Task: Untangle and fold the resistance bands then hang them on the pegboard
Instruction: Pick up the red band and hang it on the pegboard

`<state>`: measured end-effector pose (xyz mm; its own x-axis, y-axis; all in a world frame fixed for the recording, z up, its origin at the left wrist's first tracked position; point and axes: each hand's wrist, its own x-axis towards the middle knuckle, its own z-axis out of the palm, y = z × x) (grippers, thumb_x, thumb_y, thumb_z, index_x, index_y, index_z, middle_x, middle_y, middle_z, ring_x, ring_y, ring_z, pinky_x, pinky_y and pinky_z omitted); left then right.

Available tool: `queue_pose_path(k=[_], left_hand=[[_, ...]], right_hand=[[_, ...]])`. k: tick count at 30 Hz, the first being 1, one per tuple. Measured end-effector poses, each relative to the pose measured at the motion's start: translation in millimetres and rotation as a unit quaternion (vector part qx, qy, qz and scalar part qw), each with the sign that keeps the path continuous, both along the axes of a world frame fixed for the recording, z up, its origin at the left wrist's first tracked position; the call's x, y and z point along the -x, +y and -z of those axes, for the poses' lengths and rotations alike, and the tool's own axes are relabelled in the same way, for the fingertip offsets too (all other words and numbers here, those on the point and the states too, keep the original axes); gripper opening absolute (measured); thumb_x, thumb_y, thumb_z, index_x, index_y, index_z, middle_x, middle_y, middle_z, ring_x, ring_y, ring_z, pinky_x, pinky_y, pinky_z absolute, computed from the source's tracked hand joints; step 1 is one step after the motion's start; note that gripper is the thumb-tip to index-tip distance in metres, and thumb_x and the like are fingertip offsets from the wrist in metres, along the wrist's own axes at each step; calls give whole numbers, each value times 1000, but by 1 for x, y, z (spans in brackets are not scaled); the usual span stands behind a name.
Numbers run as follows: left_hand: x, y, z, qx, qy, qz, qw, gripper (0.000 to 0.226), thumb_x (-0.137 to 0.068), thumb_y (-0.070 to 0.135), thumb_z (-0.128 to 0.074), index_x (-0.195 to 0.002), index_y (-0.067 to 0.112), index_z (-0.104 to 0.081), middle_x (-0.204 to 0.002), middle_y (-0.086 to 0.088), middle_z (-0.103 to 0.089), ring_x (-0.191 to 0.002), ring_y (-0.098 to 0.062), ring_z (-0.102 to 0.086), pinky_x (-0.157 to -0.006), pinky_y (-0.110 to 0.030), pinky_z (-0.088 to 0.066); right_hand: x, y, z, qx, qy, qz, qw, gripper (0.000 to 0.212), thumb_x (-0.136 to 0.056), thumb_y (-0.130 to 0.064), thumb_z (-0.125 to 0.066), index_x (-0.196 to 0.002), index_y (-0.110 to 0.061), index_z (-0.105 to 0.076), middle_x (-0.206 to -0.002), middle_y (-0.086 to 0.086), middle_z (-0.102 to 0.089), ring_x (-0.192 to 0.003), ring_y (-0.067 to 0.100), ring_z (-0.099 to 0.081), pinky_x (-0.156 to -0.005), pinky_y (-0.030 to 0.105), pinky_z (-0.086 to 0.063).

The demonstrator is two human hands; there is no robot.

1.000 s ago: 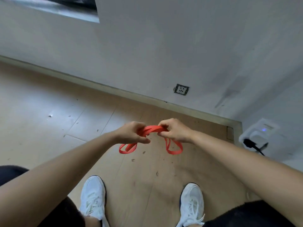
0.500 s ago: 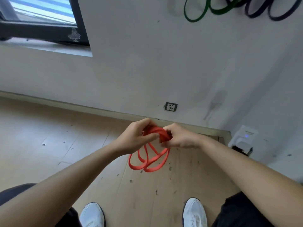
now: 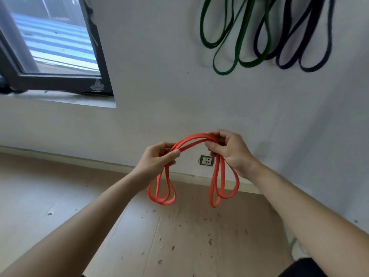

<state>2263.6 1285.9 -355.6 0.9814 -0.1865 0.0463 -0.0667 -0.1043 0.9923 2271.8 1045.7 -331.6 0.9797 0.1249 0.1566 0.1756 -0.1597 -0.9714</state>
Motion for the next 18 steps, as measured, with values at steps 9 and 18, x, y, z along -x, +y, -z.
queue_pose_path(k=[9, 18], left_hand=[[-53, -22, -125, 11, -71, 42, 997, 24, -101, 26, -58, -114, 11, -71, -92, -5, -74, -76, -17, -66, -74, -26, -57], [-101, -37, -263, 140, -144, 4, 980, 26, -96, 26, -68, -117, 12, -69, -92, -6, -68, -71, -16, -62, -75, -29, -56]], right_hand=[[-48, 0, -147, 49, -186, 56, 980, 11, -94, -10, -70, -105, -8, -71, -80, 6, -68, -69, 17, -66, -70, 31, -59], [-85, 3, -291, -3, -261, 97, 960, 17, -94, -9, -69, -110, -9, -63, -90, 9, -66, -65, 15, -62, -63, 29, -53]])
